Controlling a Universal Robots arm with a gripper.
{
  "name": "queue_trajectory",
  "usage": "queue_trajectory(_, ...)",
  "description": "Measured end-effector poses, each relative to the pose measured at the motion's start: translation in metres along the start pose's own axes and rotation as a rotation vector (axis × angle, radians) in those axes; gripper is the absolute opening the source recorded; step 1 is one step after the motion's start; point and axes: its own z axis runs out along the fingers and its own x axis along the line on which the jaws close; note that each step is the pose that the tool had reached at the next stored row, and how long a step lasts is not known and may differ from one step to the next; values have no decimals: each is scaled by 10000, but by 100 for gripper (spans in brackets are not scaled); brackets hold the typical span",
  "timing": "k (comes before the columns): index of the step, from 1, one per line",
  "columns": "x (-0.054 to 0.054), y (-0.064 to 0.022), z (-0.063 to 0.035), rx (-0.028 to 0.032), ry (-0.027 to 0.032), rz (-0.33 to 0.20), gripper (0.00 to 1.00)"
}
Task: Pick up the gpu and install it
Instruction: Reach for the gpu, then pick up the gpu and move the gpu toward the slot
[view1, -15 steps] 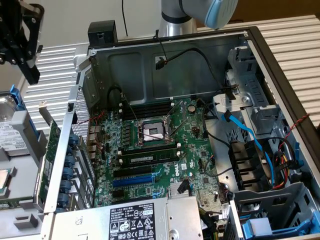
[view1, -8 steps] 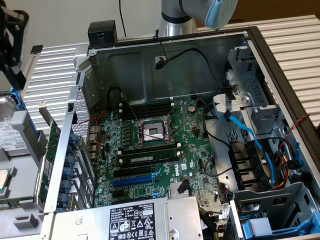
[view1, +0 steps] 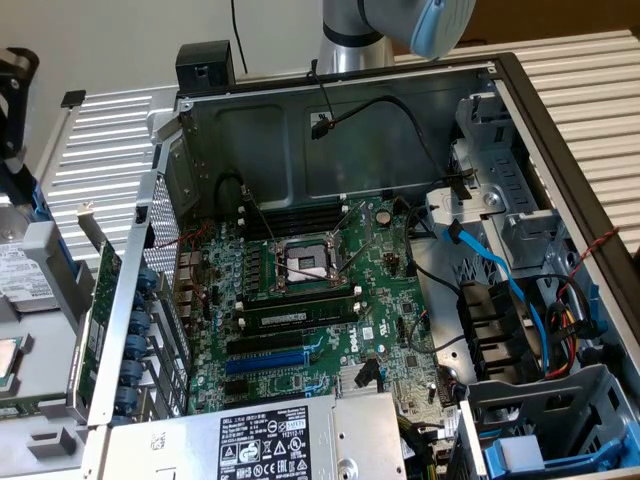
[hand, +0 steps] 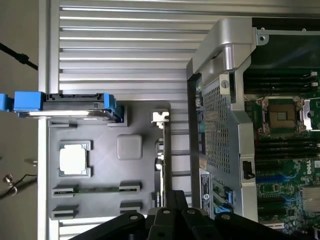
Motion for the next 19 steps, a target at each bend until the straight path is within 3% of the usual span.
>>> queue_trajectory(4, 26, -37, 68, 1, -8, 1, 11)
queue_trajectory(5, 30, -39, 81, -2, -35, -1, 11)
queue_trajectory(19, 32, -40, 86, 4, -47, -4, 11)
